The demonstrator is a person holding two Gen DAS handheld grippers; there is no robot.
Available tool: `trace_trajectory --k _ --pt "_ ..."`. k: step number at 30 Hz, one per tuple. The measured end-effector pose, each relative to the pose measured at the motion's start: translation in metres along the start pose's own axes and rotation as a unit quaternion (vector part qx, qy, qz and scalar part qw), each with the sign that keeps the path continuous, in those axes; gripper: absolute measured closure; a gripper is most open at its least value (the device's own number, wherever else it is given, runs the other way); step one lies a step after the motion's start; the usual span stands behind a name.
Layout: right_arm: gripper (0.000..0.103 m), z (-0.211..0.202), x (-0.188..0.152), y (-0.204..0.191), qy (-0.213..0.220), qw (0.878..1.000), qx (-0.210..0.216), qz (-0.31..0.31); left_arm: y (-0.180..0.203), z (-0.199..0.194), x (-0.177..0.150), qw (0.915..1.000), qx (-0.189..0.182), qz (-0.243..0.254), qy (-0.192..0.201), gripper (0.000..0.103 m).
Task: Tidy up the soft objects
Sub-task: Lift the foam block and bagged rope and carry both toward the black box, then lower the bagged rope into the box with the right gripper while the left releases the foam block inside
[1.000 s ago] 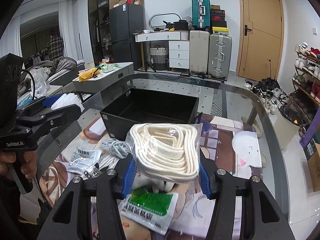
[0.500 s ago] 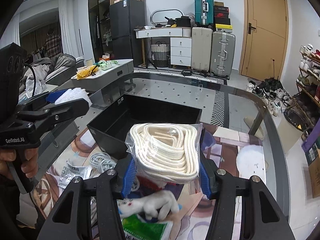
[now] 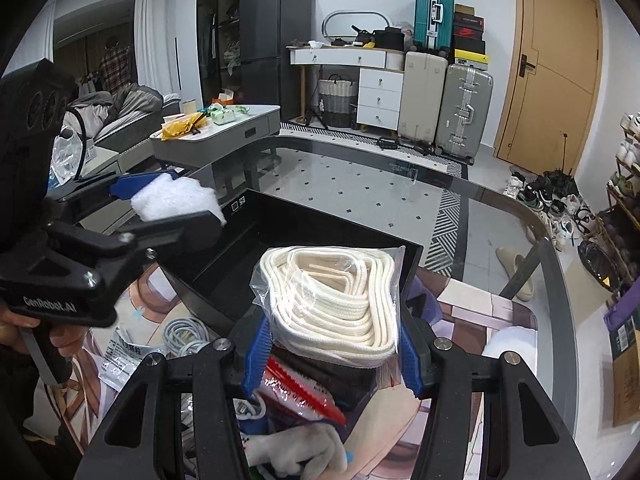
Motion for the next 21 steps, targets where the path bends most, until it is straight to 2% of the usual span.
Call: trace_trajectory --k 21 --pt "0.048 0.03 0.017 0.0 -0.044 0.997 0.015 -0.061 0.006 0.025 0.004 0.9998 -0.003 0.005 -0.02 0.012"
Point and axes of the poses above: each gripper's, at about its wrist camera, not at the fingertips, and z roughly the way its jaws point, y to its right, x to its top, the point moved 1 cm from there along z, roughly the way its jaws point, and after that the axes turned 6 degrees about x, right-handed, at the moved point
